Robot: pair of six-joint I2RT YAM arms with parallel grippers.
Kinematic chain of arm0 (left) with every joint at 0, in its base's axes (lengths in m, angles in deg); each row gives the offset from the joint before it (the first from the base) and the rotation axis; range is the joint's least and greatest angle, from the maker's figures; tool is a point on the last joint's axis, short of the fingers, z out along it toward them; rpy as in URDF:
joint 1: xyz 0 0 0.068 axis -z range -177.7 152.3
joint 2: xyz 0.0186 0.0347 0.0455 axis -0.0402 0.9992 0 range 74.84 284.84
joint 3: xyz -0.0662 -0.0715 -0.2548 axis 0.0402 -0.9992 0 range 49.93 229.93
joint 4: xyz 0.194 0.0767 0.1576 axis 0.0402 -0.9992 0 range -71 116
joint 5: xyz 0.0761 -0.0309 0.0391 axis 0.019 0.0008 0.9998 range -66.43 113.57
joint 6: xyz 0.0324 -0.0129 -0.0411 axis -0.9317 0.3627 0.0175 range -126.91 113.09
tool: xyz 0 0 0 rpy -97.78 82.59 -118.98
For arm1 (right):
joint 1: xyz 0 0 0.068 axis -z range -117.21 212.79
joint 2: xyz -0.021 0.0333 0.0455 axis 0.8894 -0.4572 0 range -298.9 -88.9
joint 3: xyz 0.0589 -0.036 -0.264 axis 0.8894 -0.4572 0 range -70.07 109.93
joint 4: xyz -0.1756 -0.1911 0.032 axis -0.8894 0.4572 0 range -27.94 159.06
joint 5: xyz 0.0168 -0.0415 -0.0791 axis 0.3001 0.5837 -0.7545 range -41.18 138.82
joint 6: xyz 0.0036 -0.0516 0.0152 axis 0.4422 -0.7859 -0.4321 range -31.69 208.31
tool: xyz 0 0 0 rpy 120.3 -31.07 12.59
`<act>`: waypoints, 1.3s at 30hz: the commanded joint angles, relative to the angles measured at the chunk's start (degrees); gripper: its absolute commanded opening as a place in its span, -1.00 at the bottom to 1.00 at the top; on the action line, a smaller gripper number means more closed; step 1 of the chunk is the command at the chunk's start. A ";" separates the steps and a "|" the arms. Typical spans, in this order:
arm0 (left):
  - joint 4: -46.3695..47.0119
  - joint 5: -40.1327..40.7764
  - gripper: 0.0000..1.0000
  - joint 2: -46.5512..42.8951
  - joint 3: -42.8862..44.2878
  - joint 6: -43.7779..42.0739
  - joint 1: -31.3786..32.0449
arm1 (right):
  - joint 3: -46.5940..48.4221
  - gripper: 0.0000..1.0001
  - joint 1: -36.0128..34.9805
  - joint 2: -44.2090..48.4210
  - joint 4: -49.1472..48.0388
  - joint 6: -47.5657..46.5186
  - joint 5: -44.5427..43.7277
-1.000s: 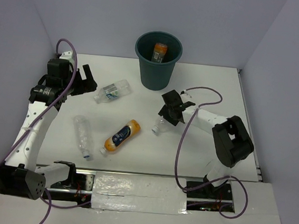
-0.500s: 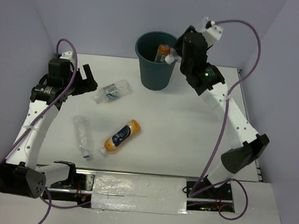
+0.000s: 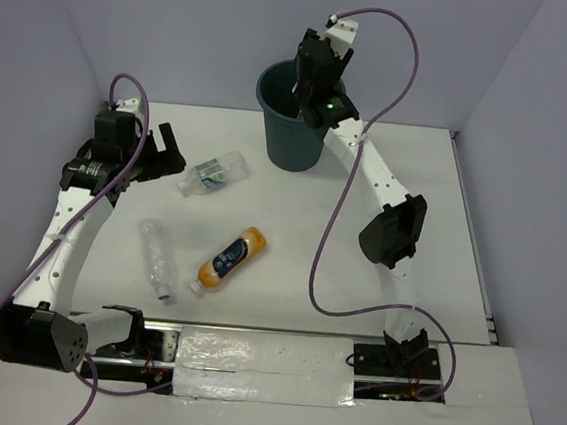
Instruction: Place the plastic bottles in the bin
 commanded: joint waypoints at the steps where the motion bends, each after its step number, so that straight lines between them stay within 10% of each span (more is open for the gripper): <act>1: 0.63 0.01 0.99 -0.31 0.26 0.96 0.07 | 0.81 0.26 -0.16 0.18 -3.36 -0.66 3.11; 10: -6.83 11.34 0.99 1.18 -1.50 5.69 -0.02 | 1.52 0.96 -2.09 4.29 -1.77 -6.46 4.37; 27: -11.32 10.64 0.99 -5.59 -20.57 16.42 -0.10 | -28.88 0.99 -2.09 32.60 6.23 4.79 11.83; 39: -3.95 11.08 0.99 6.53 -25.85 25.12 -0.19 | -36.88 1.00 -2.18 37.88 9.22 8.66 15.52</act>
